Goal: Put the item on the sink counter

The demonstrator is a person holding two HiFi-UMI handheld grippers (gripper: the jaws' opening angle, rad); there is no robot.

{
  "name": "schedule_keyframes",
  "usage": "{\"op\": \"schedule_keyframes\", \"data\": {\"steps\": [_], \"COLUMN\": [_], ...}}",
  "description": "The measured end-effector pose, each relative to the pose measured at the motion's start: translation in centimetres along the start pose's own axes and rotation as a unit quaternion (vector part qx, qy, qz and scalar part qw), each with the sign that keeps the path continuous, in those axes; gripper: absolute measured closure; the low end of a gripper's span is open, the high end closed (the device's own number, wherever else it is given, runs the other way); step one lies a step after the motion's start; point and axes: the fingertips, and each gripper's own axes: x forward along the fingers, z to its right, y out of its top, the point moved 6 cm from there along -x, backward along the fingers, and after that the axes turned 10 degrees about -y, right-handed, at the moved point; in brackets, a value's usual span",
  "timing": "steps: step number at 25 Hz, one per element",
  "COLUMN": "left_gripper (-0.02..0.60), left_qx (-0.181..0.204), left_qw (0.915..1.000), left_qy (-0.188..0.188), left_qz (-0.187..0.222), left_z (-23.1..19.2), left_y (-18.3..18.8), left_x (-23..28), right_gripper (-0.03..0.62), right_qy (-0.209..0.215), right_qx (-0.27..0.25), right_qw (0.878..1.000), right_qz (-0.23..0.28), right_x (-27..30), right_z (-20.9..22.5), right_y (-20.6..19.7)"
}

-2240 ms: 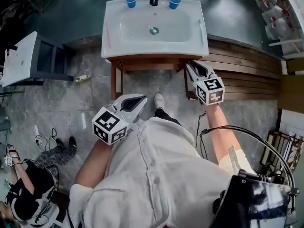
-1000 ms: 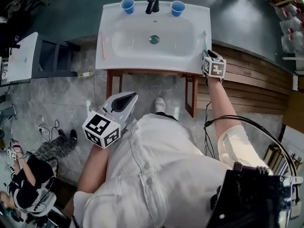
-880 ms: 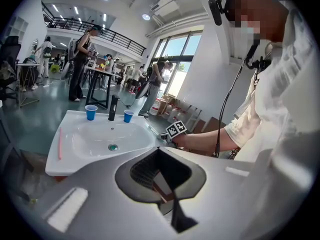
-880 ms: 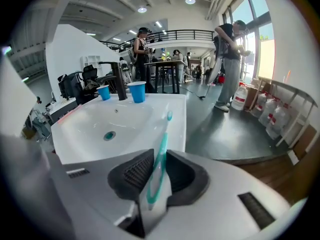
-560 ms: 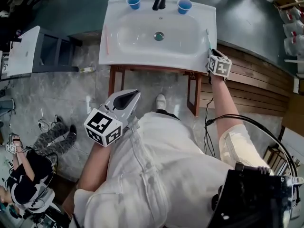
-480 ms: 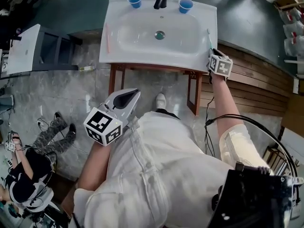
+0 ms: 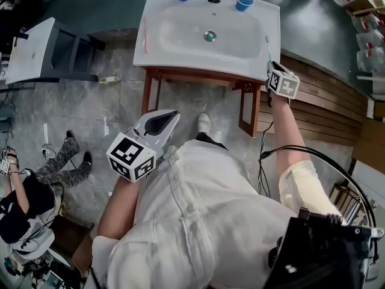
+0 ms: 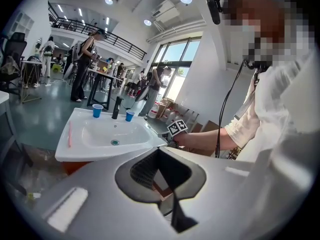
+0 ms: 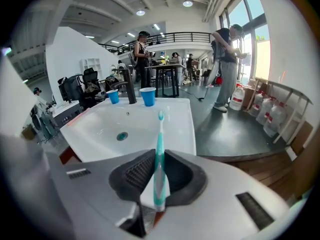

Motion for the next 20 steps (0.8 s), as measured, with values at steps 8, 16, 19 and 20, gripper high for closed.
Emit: {"op": "schedule_keyframes", "data": {"steps": [8, 16, 19, 20], "left_gripper": [0.577, 0.577, 0.577, 0.577], "left_qx": [0.000, -0.013, -0.020, -0.023], "left_qw": [0.9999, 0.9997, 0.9995, 0.9995], "left_qy": [-0.010, -0.016, -0.016, -0.015], "left_qz": [0.012, 0.015, 0.018, 0.018], "left_z": [1.8, 2.7, 3.0, 3.1], "left_y": [-3.7, -7.6, -9.0, -9.5], "left_x": [-5.1, -10.2, -11.6, -12.0], "right_gripper": [0.542, 0.542, 0.542, 0.542], "right_qy": [0.024, 0.059, 0.079, 0.086], "right_qx": [0.002, -0.006, -0.024, -0.028], "right_qw": [1.000, 0.998, 0.997, 0.996], "right_qz": [0.013, 0.012, 0.012, 0.011], "right_x": [-4.9, -8.9, -10.0, -10.3], "right_z": [-6.0, -13.7, -16.8, -17.7], "right_y": [-2.3, -5.1, -6.3, -6.8]}}
